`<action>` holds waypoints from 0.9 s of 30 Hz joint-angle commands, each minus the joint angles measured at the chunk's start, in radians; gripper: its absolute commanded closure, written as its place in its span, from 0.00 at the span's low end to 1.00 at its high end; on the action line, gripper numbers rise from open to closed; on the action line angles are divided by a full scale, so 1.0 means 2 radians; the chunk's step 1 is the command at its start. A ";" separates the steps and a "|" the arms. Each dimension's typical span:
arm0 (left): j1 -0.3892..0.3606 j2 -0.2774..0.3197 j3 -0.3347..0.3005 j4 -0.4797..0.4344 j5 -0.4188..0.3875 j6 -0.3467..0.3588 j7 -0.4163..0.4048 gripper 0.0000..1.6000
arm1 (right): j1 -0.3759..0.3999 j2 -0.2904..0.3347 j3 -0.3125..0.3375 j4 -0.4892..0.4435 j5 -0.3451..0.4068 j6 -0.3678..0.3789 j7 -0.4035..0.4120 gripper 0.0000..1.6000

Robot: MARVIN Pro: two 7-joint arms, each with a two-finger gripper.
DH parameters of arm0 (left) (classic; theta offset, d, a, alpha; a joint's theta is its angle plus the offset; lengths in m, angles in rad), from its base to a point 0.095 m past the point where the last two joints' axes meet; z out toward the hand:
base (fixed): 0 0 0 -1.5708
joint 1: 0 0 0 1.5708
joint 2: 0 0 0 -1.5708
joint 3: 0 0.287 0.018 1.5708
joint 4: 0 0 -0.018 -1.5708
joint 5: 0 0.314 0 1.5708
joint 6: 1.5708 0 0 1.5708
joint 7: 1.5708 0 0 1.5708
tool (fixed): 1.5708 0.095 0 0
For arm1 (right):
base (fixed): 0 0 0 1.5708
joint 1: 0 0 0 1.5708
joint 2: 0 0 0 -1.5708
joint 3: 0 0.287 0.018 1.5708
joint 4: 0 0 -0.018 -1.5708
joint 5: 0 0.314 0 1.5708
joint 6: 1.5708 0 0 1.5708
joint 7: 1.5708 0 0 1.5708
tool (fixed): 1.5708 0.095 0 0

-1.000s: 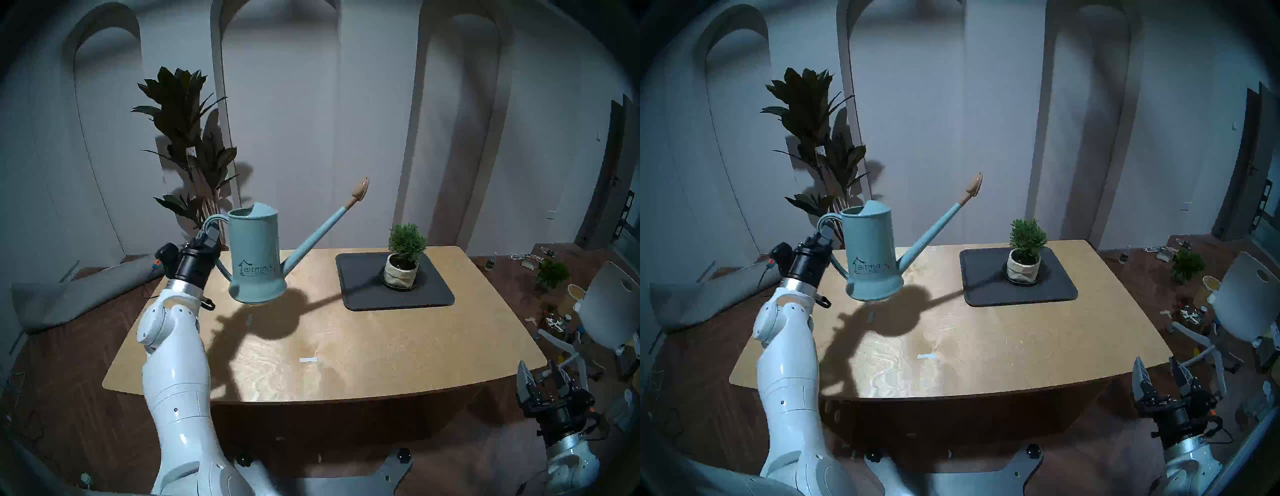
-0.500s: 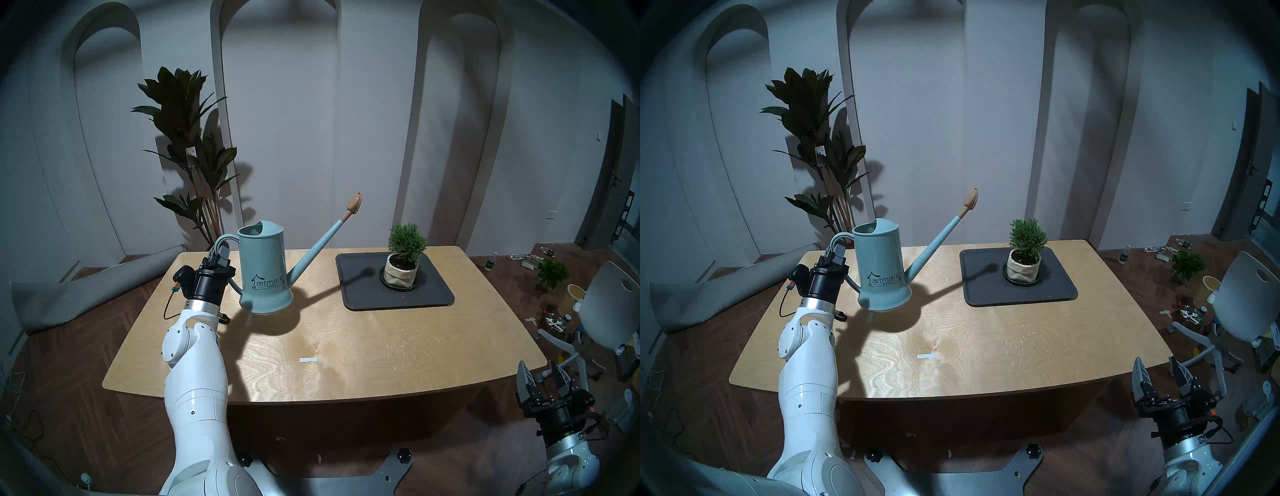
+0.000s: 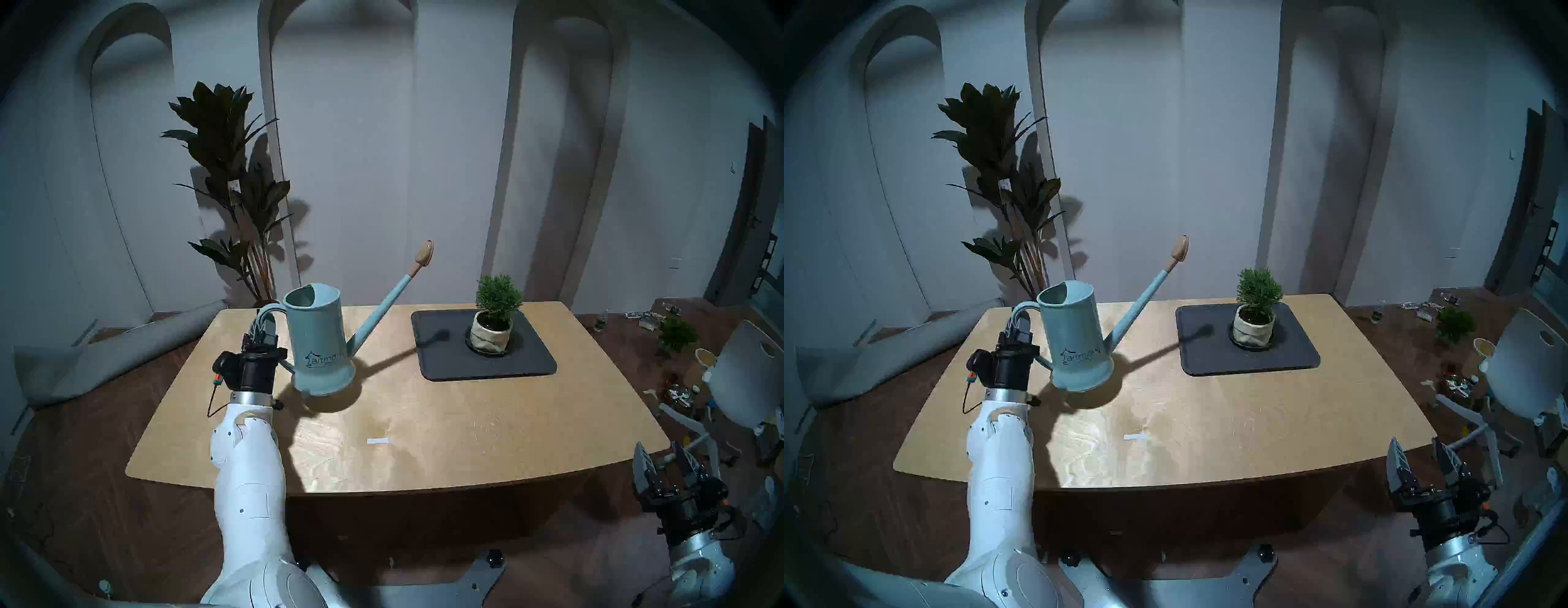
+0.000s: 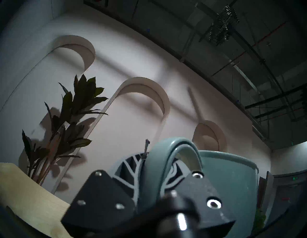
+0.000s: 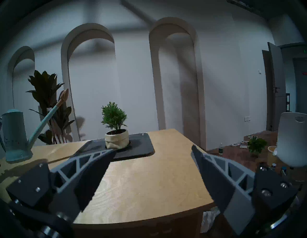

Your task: Pick up the watering can and pour water into the potted plant, then put the can down

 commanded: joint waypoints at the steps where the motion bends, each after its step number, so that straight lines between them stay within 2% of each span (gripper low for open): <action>1: -0.025 0.022 0.001 0.017 -0.021 -0.066 -0.066 1.00 | 0.001 0.000 0.000 -0.011 0.001 0.001 0.000 0.00; 3: -0.022 0.025 0.004 0.016 -0.021 -0.066 -0.066 1.00 | 0.001 0.000 0.000 -0.011 0.001 0.001 0.000 0.00; 8: -0.012 0.048 0.019 0.027 -0.030 -0.093 -0.104 1.00 | 0.001 0.000 0.000 -0.011 0.000 0.002 0.001 0.00; 12: 0.024 0.088 0.048 0.014 -0.017 -0.077 -0.153 1.00 | 0.002 -0.001 0.001 -0.011 0.000 0.002 0.002 0.00; 14: 0.032 0.087 0.048 0.004 -0.002 -0.074 -0.146 1.00 | 0.002 -0.001 0.001 -0.011 0.000 0.002 0.002 0.00; 15: 0.037 0.096 0.053 0.008 -0.006 -0.073 -0.156 1.00 | 0.002 -0.001 0.001 -0.010 0.000 0.002 0.002 0.00; 16: 0.045 0.106 0.060 0.006 0.012 -0.064 -0.161 1.00 | 0.002 -0.001 0.001 -0.010 0.000 0.002 0.002 0.00; 18: 0.047 0.110 0.062 0.005 0.019 -0.052 -0.160 1.00 | 0.002 -0.001 0.001 -0.010 0.000 0.002 0.002 0.00; 24: 0.027 0.149 0.094 0.012 0.049 -0.010 -0.185 1.00 | 0.003 -0.002 0.002 -0.011 -0.001 0.003 0.003 0.00; 27: 0.019 0.159 0.107 0.018 0.059 -0.017 -0.201 1.00 | 0.003 -0.003 0.002 -0.012 -0.001 0.004 0.003 0.00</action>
